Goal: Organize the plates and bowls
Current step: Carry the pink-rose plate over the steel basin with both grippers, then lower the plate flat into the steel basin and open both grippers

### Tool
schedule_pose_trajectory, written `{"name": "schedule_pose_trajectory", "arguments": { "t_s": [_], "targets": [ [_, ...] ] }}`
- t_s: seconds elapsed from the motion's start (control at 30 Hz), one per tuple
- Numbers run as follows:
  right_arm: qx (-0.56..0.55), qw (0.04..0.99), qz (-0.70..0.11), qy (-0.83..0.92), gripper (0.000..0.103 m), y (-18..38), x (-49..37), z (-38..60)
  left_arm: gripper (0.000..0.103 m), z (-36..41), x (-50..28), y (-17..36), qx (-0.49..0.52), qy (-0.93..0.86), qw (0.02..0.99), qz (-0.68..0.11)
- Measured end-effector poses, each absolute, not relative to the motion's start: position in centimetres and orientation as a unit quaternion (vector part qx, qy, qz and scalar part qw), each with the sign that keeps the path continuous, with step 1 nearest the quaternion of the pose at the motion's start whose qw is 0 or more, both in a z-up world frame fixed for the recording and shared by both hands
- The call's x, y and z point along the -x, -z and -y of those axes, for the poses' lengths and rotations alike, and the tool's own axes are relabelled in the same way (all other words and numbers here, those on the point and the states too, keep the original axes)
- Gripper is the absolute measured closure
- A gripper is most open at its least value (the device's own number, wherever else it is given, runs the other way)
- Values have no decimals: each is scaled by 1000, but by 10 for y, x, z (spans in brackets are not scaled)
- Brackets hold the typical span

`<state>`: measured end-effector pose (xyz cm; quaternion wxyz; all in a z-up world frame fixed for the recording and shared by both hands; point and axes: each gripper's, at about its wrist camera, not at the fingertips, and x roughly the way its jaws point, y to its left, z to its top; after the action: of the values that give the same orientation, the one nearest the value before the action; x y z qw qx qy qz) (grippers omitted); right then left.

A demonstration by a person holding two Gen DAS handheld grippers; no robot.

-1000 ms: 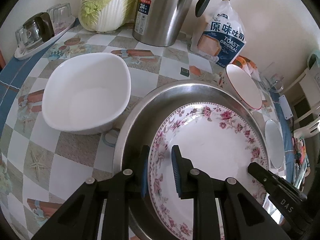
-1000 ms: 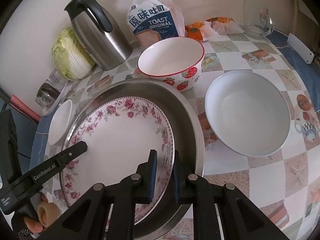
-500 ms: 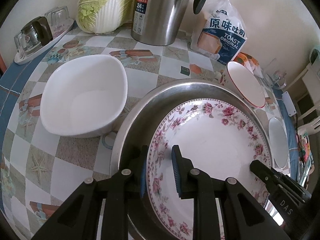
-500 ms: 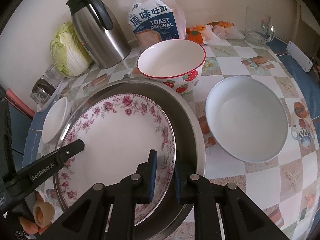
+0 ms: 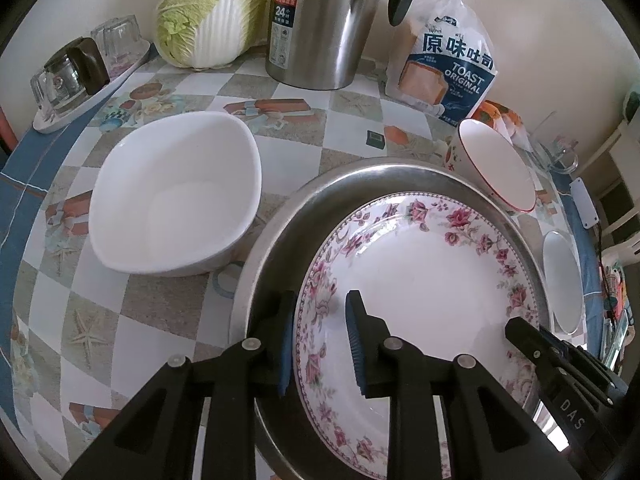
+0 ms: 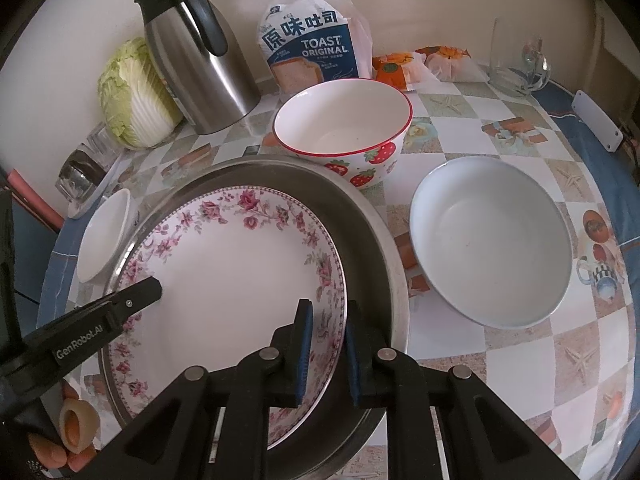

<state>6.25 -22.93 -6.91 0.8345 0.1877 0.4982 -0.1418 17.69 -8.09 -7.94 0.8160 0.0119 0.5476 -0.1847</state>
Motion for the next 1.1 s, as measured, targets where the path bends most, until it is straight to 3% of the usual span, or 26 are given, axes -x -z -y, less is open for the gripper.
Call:
{"name": "schedule_pose_trajectory", "arguments": {
  "t_s": [0.37, 0.7, 1.1],
  "targets": [
    [-180, 839, -491, 151, 85, 59, -58, 235, 77, 79, -175, 66, -16, 183, 819, -544],
    [-190, 842, -475, 172, 84, 32, -44, 250, 70, 66, -175, 41, -1, 169, 826, -539],
    [-217, 826, -489, 178, 84, 43, -36, 263, 70, 33, -184, 49, 39, 121, 825, -551]
  ]
}}
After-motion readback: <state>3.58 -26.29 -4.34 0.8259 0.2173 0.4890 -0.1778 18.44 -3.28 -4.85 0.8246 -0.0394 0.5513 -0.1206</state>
